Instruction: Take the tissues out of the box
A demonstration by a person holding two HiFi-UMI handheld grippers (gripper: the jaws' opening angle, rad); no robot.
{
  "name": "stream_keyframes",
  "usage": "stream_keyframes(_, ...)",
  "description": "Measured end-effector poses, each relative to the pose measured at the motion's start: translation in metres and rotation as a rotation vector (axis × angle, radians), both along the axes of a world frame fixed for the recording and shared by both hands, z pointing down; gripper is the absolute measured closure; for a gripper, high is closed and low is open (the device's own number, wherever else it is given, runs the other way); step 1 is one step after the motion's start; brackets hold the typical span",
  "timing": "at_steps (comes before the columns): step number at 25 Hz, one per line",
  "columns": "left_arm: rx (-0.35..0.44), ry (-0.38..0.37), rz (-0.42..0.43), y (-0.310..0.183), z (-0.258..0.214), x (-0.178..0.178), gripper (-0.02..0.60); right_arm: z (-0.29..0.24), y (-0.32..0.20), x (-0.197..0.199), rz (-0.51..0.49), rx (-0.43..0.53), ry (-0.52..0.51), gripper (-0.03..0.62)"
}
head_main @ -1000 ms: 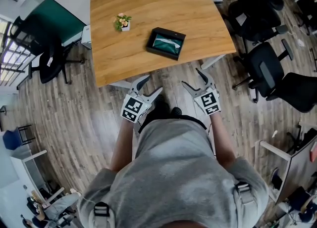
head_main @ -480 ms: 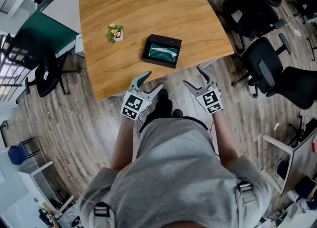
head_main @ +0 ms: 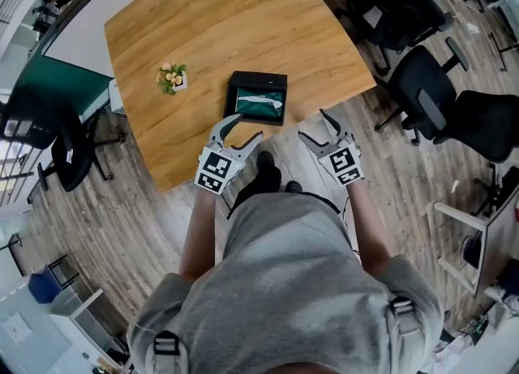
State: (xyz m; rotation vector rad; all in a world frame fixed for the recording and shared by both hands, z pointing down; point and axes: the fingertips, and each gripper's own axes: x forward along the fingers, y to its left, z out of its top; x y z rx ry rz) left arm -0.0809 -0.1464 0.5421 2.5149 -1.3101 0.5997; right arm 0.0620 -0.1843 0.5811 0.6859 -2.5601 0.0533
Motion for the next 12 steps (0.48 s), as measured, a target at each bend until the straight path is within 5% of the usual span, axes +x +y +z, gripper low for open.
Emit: stream_keyframes(12, -0.028, 0.010, 0.115, -0.036, 0.019, -0.019, 0.304, -0.001, -0.029, -0.026, 0.100, 0.009, 0.009, 0.243)
